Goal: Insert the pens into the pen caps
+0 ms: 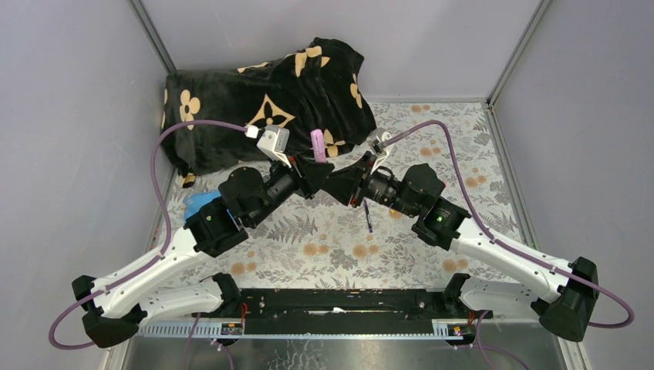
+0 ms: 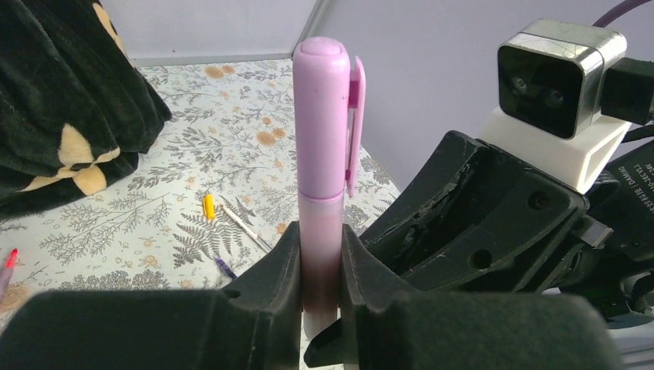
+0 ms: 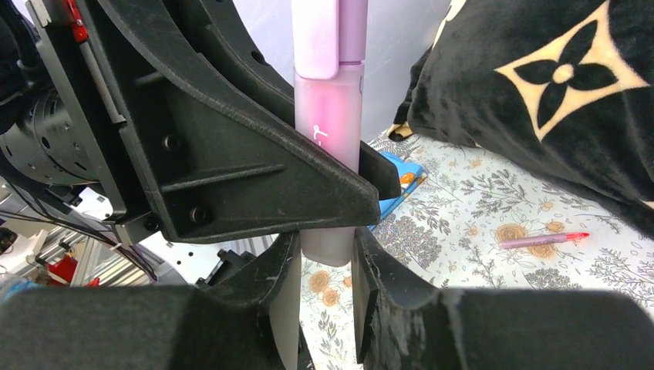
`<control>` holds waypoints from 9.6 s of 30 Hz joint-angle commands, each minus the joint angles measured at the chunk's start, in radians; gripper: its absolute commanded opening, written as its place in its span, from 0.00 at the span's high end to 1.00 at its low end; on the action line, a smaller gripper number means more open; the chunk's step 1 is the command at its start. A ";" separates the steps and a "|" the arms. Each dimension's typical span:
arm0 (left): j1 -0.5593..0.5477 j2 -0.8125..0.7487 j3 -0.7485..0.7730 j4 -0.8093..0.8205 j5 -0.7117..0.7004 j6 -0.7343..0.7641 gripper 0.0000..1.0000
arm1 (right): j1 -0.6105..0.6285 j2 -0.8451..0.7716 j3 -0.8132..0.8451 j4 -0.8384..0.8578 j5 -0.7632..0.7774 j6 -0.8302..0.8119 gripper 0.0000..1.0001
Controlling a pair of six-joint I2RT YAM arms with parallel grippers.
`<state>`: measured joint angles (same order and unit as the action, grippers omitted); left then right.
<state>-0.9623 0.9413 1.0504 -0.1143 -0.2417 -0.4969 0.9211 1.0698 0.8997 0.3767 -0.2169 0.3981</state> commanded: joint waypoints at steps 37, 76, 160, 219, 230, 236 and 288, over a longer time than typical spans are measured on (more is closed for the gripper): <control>0.000 -0.012 0.059 -0.019 0.445 0.204 1.00 | 0.003 -0.164 0.363 -0.405 0.029 -0.140 0.27; 0.000 0.014 0.076 -0.014 0.639 0.251 1.00 | -0.380 0.036 0.349 0.045 -0.900 0.089 0.28; 0.000 -0.025 0.207 0.280 0.531 0.161 1.00 | -0.058 -0.091 -0.149 -0.415 -0.786 -0.182 1.00; 0.341 0.505 -0.083 -0.541 -0.253 0.049 1.00 | 0.032 -0.117 -0.100 -0.677 0.567 0.098 0.17; 0.453 0.705 -0.093 -0.487 -0.170 0.049 1.00 | 0.031 -0.092 -0.102 -0.691 0.550 0.070 0.16; 0.453 0.748 -0.089 -0.493 -0.178 0.035 0.93 | 0.032 -0.071 -0.099 -0.691 0.530 0.060 0.16; 0.632 1.006 0.367 -0.462 0.202 0.419 0.37 | 0.032 -0.127 -0.116 -0.763 0.406 -0.008 0.20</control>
<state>-0.3450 1.9202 1.3849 -0.6037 -0.0956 -0.1150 0.9482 0.9607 0.7601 -0.3927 0.2150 0.4038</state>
